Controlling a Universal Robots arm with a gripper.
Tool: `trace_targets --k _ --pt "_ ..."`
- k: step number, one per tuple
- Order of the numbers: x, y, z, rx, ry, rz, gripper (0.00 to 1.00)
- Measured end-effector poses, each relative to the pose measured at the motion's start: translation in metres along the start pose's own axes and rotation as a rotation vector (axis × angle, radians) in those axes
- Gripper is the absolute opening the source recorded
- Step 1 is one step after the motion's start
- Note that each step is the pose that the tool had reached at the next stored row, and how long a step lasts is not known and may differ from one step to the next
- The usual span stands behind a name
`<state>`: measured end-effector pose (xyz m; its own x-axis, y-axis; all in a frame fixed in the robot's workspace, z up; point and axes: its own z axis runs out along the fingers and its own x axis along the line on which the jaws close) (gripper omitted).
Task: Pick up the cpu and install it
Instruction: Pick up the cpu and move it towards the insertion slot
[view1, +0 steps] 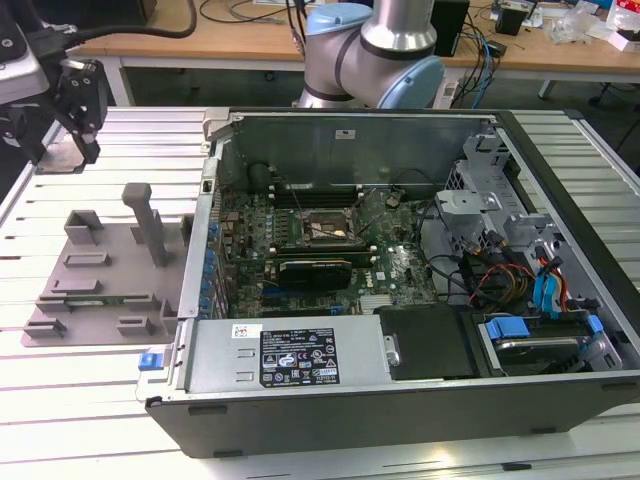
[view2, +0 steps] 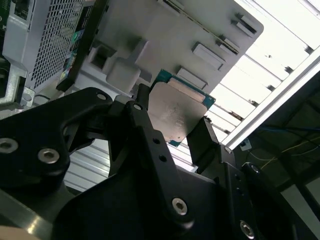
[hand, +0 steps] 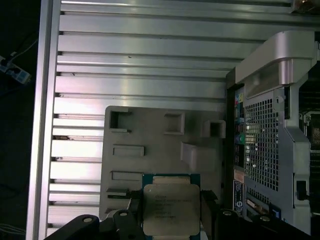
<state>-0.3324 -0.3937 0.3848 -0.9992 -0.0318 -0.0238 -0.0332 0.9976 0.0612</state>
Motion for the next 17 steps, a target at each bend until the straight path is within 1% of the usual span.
trace_targets --k 2,4,8,11,15,16,17 --pt "-0.0048 -0.0001 0.0001 0.0000 0.0000 0.000 0.55" --pt "-0.0111 -0.0003 0.0003 0.0000 0.0000 0.000 0.55" --pt "-0.0182 -0.0006 0.0004 0.0000 0.0000 0.000 0.55" --pt "-0.0250 -0.0008 0.0006 0.0000 0.0000 0.000 0.55" --pt "-0.0319 -0.0010 0.0007 0.0000 0.0000 0.000 0.55" --pt "-0.0348 -0.0011 0.0008 -0.0001 0.0000 0.000 0.55" --pt "-0.0395 -0.0013 0.0008 0.0001 0.0001 0.000 0.55"
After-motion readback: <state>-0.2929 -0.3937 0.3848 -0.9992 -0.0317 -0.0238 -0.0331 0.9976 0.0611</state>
